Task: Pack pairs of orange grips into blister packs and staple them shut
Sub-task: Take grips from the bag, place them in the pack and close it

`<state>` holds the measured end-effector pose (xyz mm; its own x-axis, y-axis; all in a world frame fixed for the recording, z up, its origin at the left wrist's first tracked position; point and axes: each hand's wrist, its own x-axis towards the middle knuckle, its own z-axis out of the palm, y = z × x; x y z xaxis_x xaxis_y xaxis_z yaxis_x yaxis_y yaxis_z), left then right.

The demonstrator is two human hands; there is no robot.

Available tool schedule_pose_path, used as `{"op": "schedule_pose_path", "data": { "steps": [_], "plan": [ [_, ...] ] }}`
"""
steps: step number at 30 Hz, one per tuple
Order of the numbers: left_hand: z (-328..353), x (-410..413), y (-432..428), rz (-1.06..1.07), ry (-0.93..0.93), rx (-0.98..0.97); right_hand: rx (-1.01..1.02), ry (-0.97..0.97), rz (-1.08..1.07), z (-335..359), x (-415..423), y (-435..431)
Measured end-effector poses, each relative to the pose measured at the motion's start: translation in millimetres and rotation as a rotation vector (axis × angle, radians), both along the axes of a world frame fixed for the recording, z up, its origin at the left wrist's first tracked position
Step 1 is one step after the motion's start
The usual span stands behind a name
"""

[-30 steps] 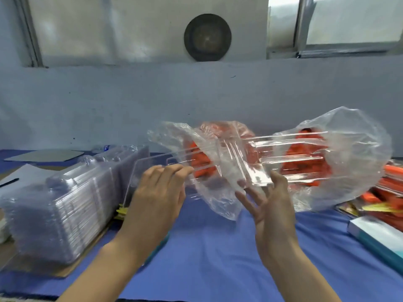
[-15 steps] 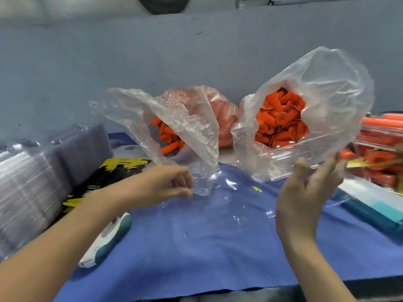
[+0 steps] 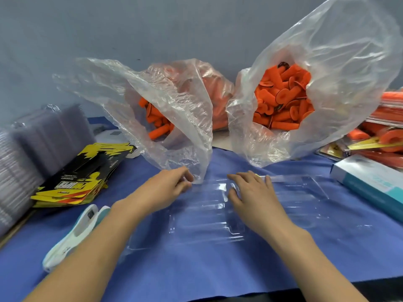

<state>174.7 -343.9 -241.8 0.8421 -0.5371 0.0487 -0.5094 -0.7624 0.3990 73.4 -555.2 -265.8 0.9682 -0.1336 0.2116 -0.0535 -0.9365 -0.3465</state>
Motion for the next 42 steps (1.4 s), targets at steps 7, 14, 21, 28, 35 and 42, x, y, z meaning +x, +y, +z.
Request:
{"op": "schedule_pose_path", "data": {
  "steps": [7,14,21,28,35,42],
  "plan": [
    [-19,-13,1,0.087,-0.189,-0.115,-0.126,0.04,-0.032,2,1,9],
    [-1,-13,38,0.438,-0.373,-0.312,-0.129,-0.075,0.132,11,6,37],
    [-7,-15,116,0.912,-0.28,0.072,-0.155,-0.001,0.172,5,9,43],
    [-9,-18,135,0.891,-0.325,0.183,-0.13,-0.04,0.144,4,13,43],
    [-7,-21,141,0.929,-0.373,0.077,-0.106,-0.066,0.145,2,12,50],
    [8,-26,145,0.931,-0.435,0.058,0.037,-0.172,0.165,6,4,51]
  ]
}}
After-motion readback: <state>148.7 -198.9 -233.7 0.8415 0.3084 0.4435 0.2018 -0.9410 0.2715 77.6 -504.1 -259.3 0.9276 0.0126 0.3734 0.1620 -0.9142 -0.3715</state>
